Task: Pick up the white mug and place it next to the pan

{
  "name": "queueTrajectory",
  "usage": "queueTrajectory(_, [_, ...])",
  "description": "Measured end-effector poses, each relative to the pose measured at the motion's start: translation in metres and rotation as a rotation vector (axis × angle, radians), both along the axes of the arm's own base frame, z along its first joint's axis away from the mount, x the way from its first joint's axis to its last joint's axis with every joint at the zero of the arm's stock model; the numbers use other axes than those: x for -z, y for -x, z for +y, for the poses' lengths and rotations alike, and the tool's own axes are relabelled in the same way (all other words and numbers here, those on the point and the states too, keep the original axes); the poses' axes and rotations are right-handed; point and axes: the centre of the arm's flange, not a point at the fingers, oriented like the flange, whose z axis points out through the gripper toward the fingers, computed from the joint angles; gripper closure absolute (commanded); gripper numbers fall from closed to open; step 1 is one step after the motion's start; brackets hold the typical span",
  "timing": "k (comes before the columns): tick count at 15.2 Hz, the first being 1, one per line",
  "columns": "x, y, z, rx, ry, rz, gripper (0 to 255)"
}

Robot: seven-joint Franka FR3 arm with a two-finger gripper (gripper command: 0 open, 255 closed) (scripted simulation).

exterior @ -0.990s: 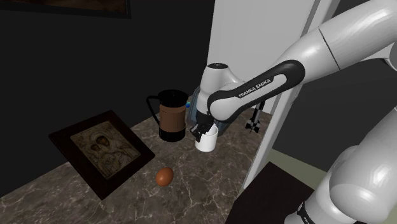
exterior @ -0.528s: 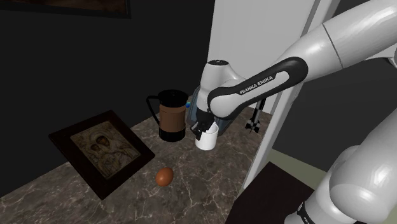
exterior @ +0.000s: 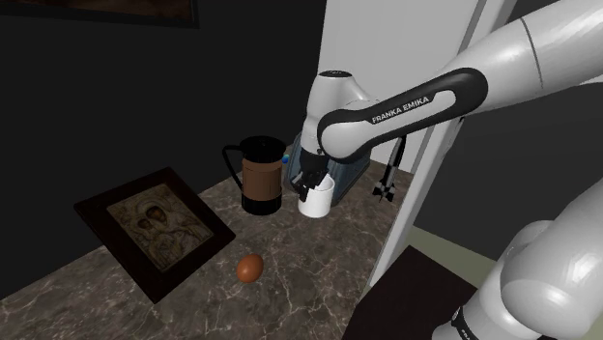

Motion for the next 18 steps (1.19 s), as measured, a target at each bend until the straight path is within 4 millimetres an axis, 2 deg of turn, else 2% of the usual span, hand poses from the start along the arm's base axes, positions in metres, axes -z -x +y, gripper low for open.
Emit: queueTrajectory(18, [-0.092,0.000,0.000,0.000,0.000,0.000,255])
